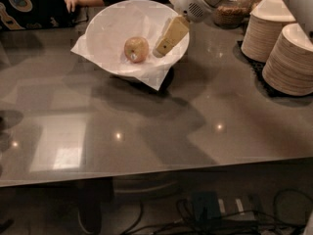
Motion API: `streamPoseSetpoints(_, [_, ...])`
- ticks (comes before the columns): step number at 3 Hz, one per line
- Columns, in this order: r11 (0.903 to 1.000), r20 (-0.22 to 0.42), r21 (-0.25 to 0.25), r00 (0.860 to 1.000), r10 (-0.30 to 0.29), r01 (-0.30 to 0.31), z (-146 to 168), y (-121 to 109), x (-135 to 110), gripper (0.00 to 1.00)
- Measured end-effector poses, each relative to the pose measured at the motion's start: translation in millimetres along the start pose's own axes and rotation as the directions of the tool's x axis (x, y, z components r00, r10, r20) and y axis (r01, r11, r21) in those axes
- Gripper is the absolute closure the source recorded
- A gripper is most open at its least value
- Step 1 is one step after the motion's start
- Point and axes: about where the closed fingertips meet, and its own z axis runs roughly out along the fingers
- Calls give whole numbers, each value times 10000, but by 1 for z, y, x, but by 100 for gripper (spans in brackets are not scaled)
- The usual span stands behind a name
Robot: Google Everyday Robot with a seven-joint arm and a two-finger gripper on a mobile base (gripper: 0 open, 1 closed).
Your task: Pick apple from white bowl
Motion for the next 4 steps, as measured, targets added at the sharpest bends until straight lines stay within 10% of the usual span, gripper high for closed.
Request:
streamPoseSetpoints(1, [9980, 669, -195, 9961, -581, 595, 35, -6, -45, 0])
streamPoseSetpoints(4, [9904, 1133, -299, 9849, -1307, 1348, 85, -13, -58, 0])
